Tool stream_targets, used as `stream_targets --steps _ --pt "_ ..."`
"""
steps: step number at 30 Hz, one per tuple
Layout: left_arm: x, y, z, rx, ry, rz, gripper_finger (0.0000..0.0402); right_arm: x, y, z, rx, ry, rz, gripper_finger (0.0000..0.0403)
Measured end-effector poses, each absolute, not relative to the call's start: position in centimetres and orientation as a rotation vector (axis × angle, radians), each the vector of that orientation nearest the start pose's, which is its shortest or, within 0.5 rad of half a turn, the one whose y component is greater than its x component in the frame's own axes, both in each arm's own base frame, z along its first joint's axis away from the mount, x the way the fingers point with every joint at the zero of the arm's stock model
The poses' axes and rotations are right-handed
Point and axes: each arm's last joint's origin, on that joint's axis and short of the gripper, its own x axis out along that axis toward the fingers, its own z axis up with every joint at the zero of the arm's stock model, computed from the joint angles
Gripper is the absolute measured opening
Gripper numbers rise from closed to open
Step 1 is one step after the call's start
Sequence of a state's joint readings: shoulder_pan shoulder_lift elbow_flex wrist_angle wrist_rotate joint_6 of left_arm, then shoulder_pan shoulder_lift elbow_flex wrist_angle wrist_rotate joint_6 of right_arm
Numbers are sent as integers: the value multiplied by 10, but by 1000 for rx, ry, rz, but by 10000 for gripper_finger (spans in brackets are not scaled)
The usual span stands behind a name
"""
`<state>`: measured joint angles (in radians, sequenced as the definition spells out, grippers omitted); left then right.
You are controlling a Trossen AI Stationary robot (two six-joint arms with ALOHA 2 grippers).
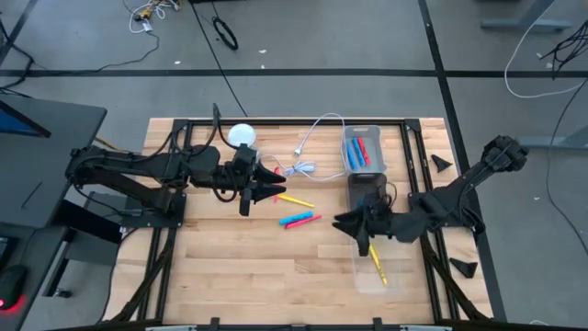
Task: Pick & Place Markers
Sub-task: Put the top pink pen into the transparent bin
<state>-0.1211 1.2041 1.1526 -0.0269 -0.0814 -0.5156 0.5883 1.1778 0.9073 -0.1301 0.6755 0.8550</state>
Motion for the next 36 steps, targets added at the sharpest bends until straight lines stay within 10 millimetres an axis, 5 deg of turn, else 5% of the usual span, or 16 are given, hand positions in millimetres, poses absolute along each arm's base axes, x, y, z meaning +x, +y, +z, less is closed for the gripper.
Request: stream_targets --steps 11,21,36 --pt "268 -30 390 -554 85 -8 161 247 92 347 469 -104 -139 121" --pt "267 -12 378 -903 123 219 149 254 76 347 466 -83 -31 121" --pt "258 17 396 -934 387 638 90 259 68 339 421 21 78 121"
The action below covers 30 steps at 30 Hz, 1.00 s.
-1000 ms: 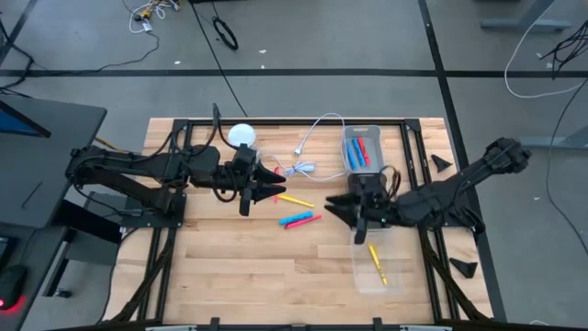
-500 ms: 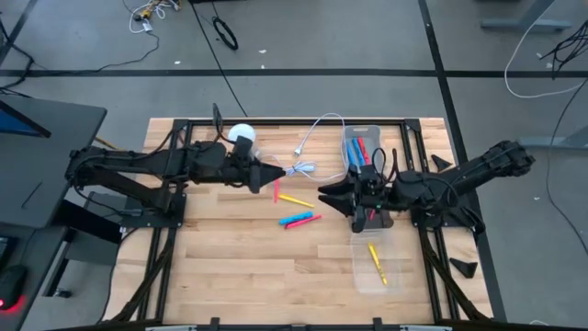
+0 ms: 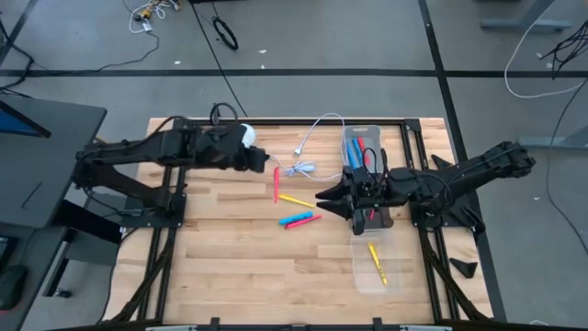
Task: Pick & Place Markers
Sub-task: Put the top pink pen into the transparent bin
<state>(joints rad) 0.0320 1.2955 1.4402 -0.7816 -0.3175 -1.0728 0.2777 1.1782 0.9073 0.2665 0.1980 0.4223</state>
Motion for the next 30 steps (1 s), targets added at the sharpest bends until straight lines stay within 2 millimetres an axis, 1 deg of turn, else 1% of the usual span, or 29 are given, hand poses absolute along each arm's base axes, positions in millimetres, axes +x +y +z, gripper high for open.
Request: stream_targets --steps 2,5,12,15,20,30 --pt "259 23 392 -955 449 696 90 259 68 339 406 24 96 121" --pt "265 31 387 -1011 512 735 93 259 68 339 379 25 109 121" --pt "289 47 362 -1086 638 751 130 259 68 339 354 24 110 121" --pt "297 54 348 -1084 696 803 141 259 68 339 355 25 116 121" --pt "305 61 323 -1061 834 906 144 258 70 339 352 36 173 121" --pt "331 67 281 -1032 931 1025 146 258 70 337 348 56 184 121"
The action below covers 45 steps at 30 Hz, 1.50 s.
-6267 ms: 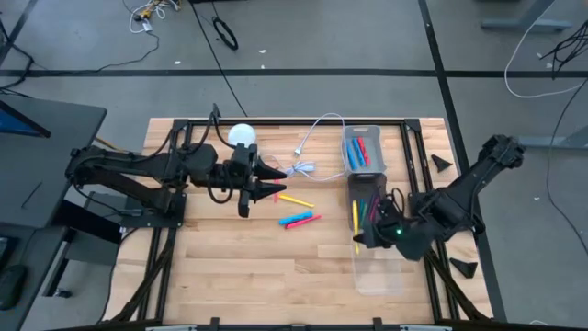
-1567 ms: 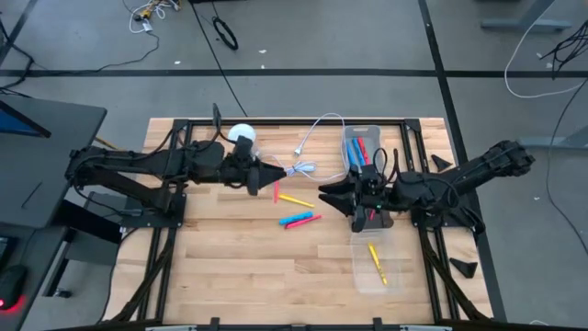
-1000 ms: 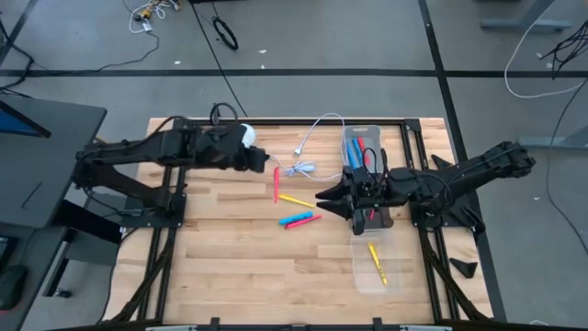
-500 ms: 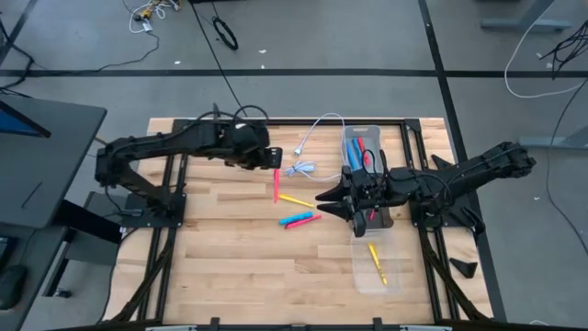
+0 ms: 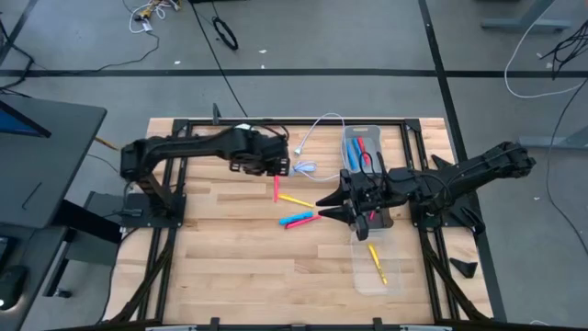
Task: Pick & Place Markers
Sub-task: Put the top pink pen into the transparent bin
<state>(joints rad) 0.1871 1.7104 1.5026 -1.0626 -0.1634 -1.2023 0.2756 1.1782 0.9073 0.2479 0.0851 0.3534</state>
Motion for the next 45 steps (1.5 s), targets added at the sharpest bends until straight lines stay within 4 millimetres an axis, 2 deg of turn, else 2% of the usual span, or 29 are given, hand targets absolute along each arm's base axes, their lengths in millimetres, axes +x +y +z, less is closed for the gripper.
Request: stream_targets --steps 14,32,41,45 --pt "358 78 225 -1023 1040 1124 193 258 70 336 312 66 183 121" --pt "384 84 159 -1064 1070 1201 195 258 71 333 285 98 179 121" --pt "389 82 142 -1086 1080 1222 194 258 71 329 278 135 174 121" --pt "391 83 139 -1088 1078 1223 181 258 71 329 277 139 173 121"
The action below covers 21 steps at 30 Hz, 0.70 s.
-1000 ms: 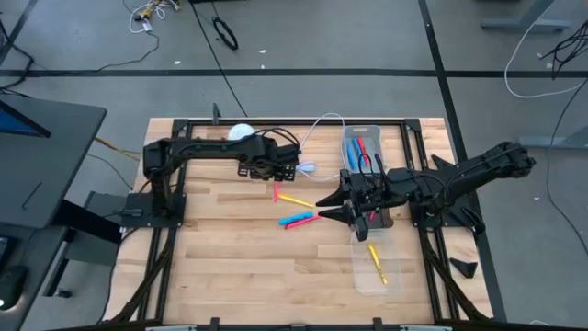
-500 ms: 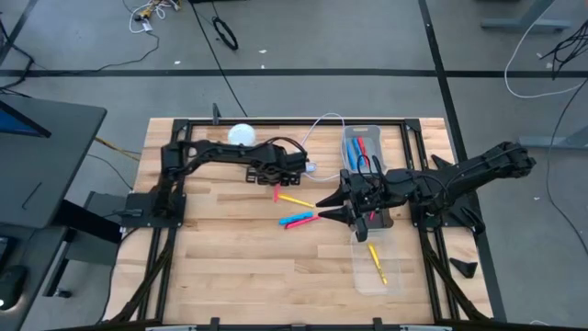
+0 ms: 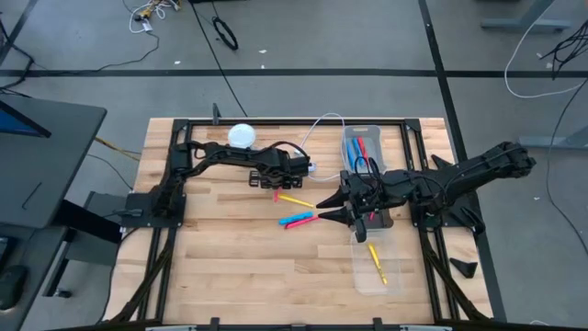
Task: Pick & Place Markers
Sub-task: Put the top pink pen into the transparent bin
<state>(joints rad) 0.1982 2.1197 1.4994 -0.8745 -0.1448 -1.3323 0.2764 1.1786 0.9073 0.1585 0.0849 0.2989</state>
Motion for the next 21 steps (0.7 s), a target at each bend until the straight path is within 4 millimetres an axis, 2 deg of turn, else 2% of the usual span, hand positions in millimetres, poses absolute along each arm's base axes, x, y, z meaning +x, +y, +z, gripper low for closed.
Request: stream_targets --steps 14,21 --pt "392 80 139 -1085 1069 1212 34 258 71 328 276 142 172 121" --pt "389 78 144 -1046 1111 1186 26 258 71 328 277 143 173 121"
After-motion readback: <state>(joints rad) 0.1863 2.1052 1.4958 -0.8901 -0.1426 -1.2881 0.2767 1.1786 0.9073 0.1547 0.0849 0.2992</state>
